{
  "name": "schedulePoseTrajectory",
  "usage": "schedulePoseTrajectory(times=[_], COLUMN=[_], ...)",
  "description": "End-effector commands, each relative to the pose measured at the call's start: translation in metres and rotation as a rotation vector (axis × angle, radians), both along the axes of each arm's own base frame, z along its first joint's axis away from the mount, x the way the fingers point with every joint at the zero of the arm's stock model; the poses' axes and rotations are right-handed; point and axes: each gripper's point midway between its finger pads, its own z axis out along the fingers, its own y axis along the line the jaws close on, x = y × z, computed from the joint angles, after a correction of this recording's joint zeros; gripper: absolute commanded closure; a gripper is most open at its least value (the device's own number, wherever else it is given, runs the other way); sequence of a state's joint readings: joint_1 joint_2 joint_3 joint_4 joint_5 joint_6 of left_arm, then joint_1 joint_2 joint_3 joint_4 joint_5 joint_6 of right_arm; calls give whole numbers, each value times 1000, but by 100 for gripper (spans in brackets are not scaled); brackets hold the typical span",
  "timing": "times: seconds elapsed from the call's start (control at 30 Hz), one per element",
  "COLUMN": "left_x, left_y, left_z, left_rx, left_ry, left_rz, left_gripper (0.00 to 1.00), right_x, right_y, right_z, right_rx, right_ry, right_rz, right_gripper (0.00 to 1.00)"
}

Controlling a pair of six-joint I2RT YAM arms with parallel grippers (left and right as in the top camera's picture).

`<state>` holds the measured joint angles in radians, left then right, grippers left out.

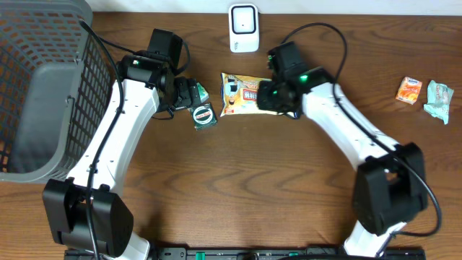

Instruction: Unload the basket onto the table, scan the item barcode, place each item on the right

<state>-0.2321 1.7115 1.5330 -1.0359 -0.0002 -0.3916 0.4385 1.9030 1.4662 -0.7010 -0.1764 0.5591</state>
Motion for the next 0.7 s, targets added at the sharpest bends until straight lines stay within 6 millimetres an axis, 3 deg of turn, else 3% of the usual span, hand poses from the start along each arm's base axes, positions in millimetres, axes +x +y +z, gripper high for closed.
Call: schedulePoseTrajectory(times=[0.0,0.13,0.23,0.27,0.47,0.67], left_x=[2,2,2,2,2,2], left_y=[3,3,3,3,3,3], left_z=[3,3,3,3,3,3], left_rx=[11,11,11,11,11,11], left_ry=[-8,-8,-8,-8,-8,-8], left_rz=[1,1,1,1,1,1], left_gripper=[2,2,2,2,2,2], right_x=[-3,12,19,22,33,54], right_y=[32,52,52,48,33,45], right_z=[-22,-36,-42,-42,-41,-24], right_rx=[89,128,123,119,134,213], right_ry=[75,29,11,9,8,-87], right_rz=[-53,-40,-49,-63,-101,-86], right_gripper=[69,72,75,81,89,99])
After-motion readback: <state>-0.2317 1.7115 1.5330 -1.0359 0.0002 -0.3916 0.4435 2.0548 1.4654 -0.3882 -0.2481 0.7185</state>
